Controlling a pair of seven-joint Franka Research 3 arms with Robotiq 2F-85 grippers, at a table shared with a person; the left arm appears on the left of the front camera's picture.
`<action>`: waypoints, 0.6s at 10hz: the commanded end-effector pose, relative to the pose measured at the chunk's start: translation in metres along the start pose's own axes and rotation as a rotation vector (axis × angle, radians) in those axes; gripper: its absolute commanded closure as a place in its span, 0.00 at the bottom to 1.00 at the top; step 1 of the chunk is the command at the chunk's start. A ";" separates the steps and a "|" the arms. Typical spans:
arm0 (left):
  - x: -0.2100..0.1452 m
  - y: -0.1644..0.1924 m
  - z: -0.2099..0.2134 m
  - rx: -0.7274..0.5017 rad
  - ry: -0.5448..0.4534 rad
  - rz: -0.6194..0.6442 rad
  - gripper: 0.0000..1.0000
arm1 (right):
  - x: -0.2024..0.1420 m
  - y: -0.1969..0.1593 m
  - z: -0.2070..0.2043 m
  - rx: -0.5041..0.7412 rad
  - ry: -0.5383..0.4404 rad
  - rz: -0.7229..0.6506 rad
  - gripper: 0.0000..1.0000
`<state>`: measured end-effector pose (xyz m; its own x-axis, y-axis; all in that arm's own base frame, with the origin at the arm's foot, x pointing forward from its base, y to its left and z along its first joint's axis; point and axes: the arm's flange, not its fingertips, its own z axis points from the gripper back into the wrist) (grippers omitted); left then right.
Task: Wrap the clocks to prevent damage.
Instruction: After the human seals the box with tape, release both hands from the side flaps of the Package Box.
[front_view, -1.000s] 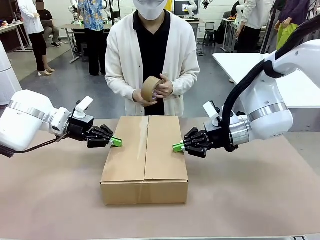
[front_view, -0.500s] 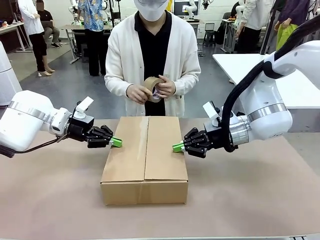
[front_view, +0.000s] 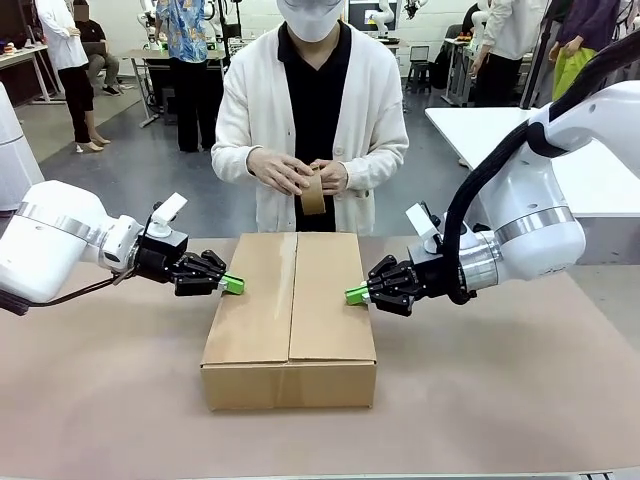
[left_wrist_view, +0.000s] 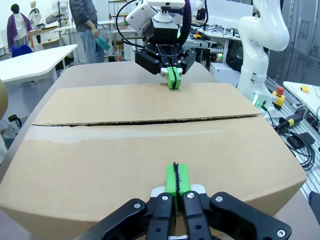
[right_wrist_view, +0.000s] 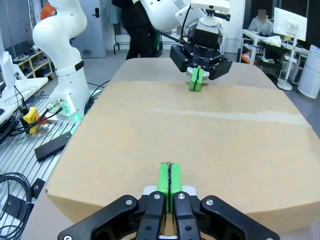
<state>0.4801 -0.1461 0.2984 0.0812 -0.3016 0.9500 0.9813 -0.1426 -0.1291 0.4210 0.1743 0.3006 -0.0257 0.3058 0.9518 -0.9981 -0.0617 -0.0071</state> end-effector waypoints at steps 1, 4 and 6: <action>-0.003 0.001 -0.002 0.004 0.002 0.004 0.95 | -0.003 0.000 -0.001 -0.001 0.002 -0.005 0.96; -0.003 0.001 -0.002 0.004 0.002 0.004 0.95 | -0.003 0.000 -0.001 -0.001 0.002 -0.005 0.96; -0.003 0.001 -0.002 0.004 0.002 0.004 0.95 | -0.003 0.000 -0.001 -0.001 0.002 -0.005 0.96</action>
<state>0.4801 -0.1461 0.2984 0.0812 -0.3016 0.9500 0.9813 -0.1426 -0.1291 0.4210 0.1743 0.3006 -0.0257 0.3058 0.9518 -0.9981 -0.0617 -0.0071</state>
